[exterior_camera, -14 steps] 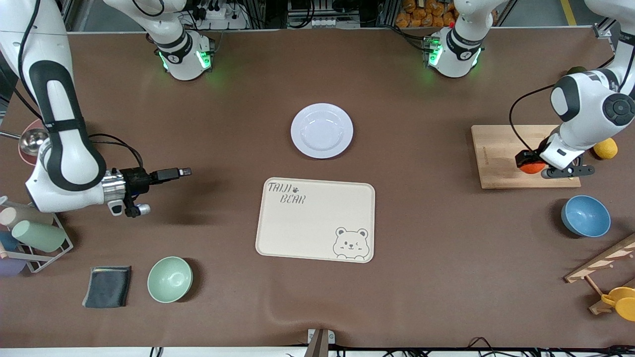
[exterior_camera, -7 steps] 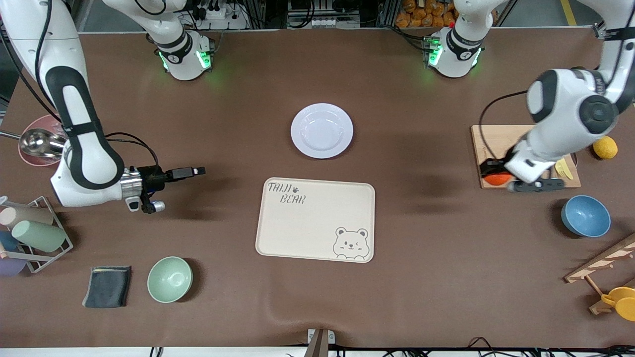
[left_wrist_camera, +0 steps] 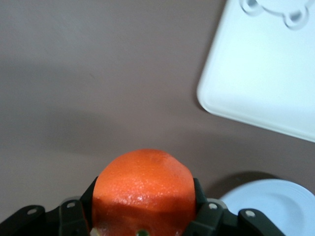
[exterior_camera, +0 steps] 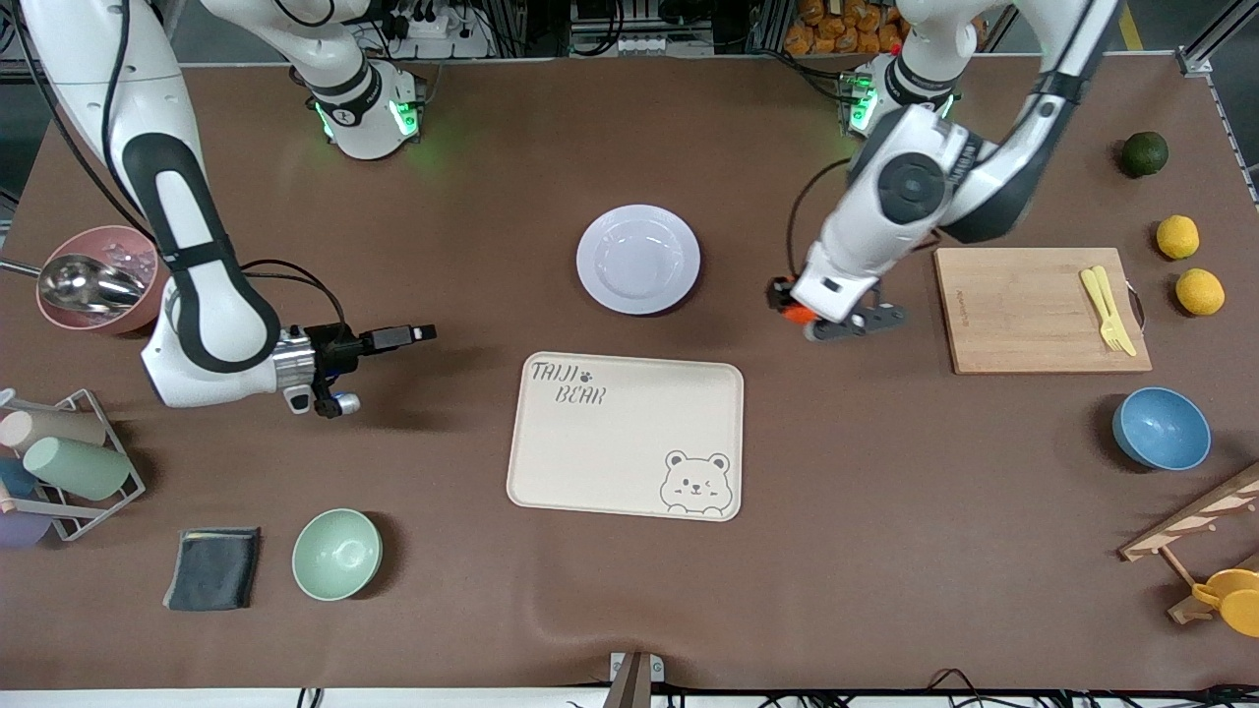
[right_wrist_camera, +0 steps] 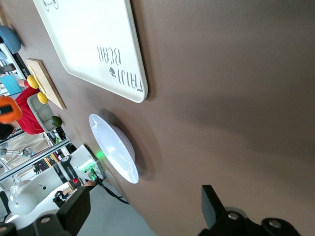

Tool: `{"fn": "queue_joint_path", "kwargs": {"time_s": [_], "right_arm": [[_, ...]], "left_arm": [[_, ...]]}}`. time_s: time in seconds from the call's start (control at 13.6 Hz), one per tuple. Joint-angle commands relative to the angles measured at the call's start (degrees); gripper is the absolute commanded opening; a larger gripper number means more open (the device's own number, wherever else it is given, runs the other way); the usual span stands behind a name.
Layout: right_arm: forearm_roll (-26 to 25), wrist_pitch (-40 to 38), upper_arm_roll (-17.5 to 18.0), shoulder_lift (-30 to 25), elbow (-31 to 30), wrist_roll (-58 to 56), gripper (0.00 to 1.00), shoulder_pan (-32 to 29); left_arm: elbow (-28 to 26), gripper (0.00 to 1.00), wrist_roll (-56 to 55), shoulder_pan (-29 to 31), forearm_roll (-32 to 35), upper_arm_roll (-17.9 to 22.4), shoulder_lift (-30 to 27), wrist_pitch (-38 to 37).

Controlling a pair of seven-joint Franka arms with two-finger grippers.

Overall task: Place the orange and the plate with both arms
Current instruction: 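Lift the orange and carry it over the white plate with the left gripper, then lower the orange onto the white plate and open the left gripper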

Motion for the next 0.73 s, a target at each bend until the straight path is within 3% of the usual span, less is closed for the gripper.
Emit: {"fn": "queue_joint_path", "kwargs": {"time_s": [0.0, 0.22, 0.44, 0.66], "right_arm": [[1.7, 3.2, -0.2, -1.3, -2.9, 2.2, 0.99, 2.9], [3.0, 5.0, -0.3, -1.5, -4.0, 2.3, 0.99, 5.6], [4.2, 6.6, -0.1, -1.5, -6.1, 1.2, 0.99, 5.9], [9.2, 7.8, -0.1, -1.5, -8.9, -4.6, 0.98, 6.6]], "left_arm": [[2.3, 0.27, -9.3, -5.7, -0.6, 0.2, 2.6, 0.0], [6.7, 0.27, -21.9, -15.8, 0.8, 0.6, 10.0, 0.2], [10.2, 0.27, -35.1, -22.8, 11.2, 2.9, 18.3, 3.7], [15.6, 0.27, -45.8, -29.4, 19.9, 5.7, 26.2, 3.8]]}}
